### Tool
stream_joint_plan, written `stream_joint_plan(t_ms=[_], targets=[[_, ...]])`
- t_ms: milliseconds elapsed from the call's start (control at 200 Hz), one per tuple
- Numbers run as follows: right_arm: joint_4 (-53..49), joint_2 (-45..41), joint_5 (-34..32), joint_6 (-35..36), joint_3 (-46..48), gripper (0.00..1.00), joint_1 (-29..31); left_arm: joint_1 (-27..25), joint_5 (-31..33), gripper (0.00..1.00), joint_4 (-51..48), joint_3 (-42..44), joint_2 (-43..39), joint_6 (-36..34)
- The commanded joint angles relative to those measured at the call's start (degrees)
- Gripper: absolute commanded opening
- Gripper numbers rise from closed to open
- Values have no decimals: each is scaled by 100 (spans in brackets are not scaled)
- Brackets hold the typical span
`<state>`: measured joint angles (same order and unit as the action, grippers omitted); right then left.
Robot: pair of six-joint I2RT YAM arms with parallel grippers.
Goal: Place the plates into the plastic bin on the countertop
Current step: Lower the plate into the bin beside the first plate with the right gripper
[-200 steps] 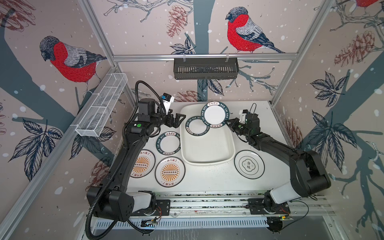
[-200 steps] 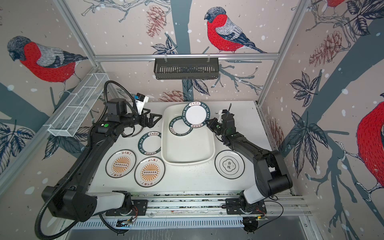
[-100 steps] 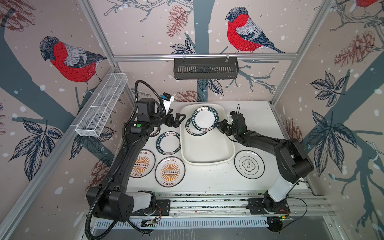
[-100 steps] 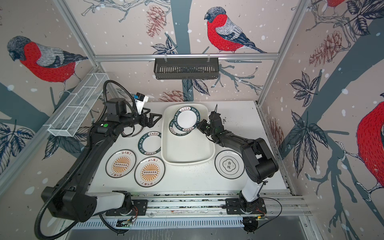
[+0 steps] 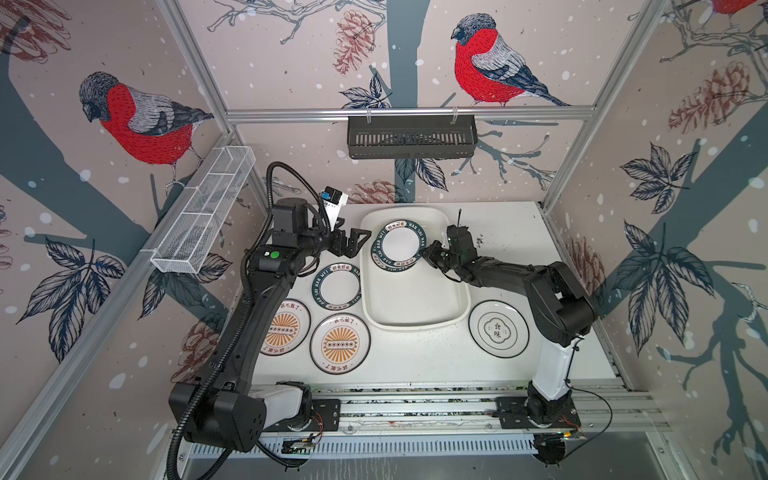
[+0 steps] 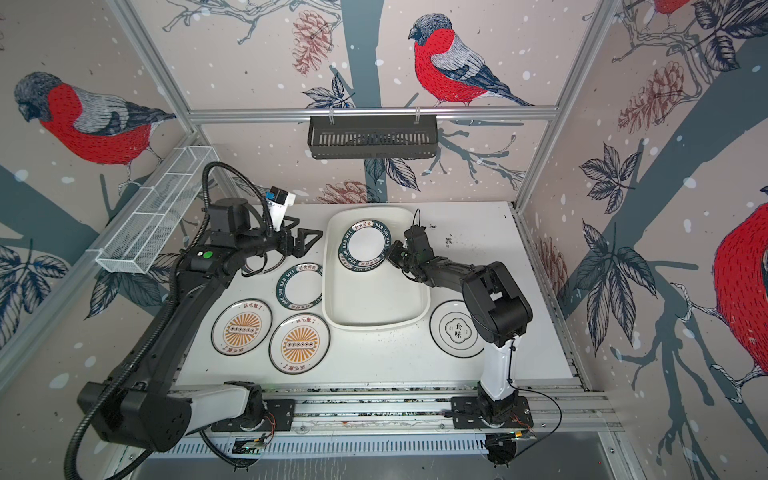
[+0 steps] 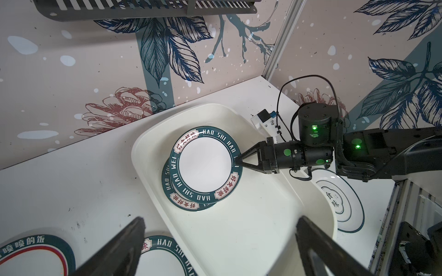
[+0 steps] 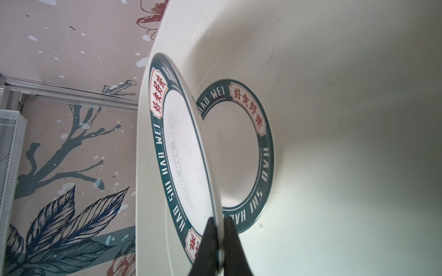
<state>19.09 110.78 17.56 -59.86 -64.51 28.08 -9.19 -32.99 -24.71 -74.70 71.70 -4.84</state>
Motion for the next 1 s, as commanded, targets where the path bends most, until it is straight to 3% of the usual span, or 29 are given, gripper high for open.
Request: stream_joint_plan(t_ms=[0,585,996], targets=[[16,127,-24,-61,-133,4,21,-13,-93,98,-34,-6,-55,-174],[-395,619,-8,-164,-652,7,74,-10,-225,98,-109,-28,-103,-298],[-465,742,38,-244,-746,17,71,-13,-274,98,-97,-46,-93,-274]])
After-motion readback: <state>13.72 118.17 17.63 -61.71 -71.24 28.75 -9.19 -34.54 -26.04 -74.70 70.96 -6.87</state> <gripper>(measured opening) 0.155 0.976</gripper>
